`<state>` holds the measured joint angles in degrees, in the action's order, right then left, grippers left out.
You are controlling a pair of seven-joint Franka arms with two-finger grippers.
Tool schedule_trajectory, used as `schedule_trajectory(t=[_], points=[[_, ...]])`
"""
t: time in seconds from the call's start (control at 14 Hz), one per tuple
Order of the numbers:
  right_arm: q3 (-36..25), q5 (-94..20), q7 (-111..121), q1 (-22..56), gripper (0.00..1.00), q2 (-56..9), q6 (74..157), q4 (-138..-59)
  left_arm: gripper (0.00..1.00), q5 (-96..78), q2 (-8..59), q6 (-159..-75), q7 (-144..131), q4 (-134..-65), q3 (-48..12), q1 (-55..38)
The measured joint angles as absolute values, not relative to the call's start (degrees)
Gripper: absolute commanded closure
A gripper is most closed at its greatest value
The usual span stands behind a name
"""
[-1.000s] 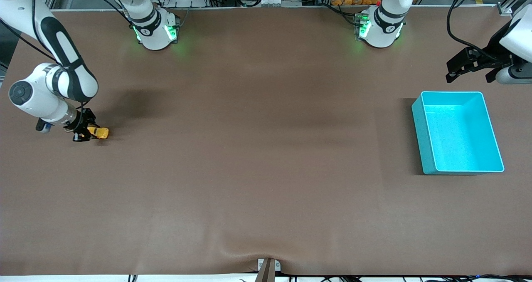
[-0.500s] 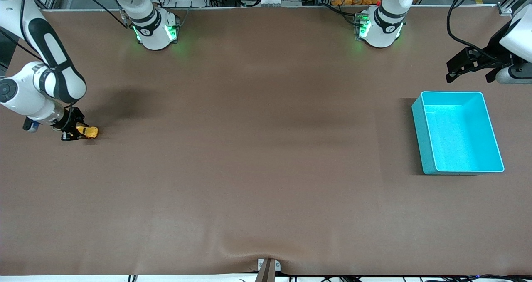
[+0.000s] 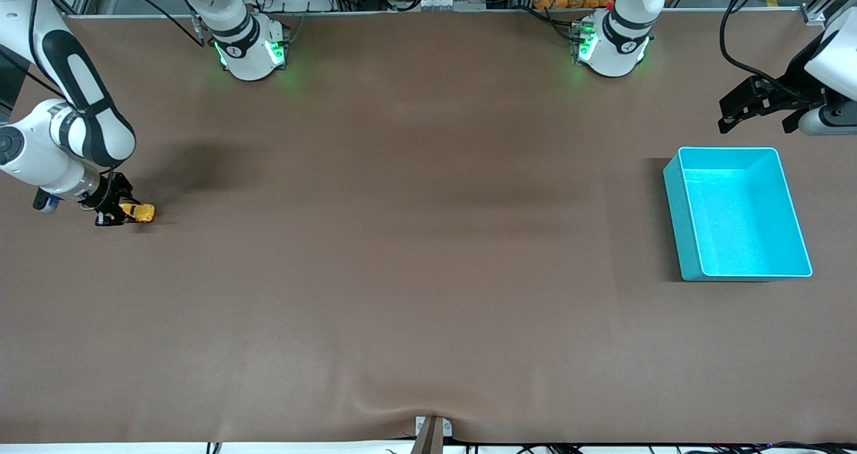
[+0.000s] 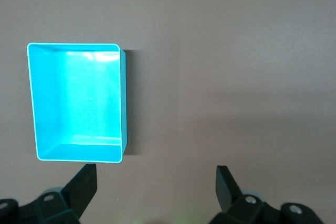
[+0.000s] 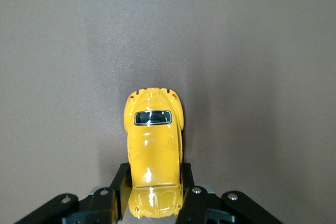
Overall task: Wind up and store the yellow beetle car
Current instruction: 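Drag the held car backward along the table with the right gripper, then open the right gripper, releasing the car to roll toward the bin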
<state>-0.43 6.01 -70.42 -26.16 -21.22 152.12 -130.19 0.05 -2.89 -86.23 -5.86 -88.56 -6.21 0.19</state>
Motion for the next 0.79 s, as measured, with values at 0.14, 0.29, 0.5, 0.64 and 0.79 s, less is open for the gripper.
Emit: schedule_trajectory(t=[0.14, 0.29, 0.5, 0.64, 0.79], points=[[-0.4, 6.0, -70.4, -26.2, 0.0, -21.2, 152.1, -130.2, 0.0, 0.1, -2.9, -86.2, -5.9, -88.6, -6.2, 0.2], [-0.5, 6.0, -70.4, -26.2, 0.0, -21.9, 151.1, -129.6, 0.0, 0.1, -2.9, -86.2, -5.9, -88.6, -6.2, 0.2], [-0.5, 6.0, -70.4, -26.2, 0.0, -21.7, 136.9, -122.5, 0.0, 0.1, -2.9, -86.2, -5.9, -88.6, -6.2, 0.2], [-0.1, 5.8, -70.4, -26.1, 0.0, -19.8, 124.3, -115.0, 0.0, 0.1, -2.9, -86.2, -5.9, -88.6, -6.2, 0.2], [0.6, 3.5, -70.4, -26.1, 0.0, -17.6, 112.1, -107.2, 0.0, 0.1, -2.9, -86.2, -5.9, -88.5, -6.2, 0.2]])
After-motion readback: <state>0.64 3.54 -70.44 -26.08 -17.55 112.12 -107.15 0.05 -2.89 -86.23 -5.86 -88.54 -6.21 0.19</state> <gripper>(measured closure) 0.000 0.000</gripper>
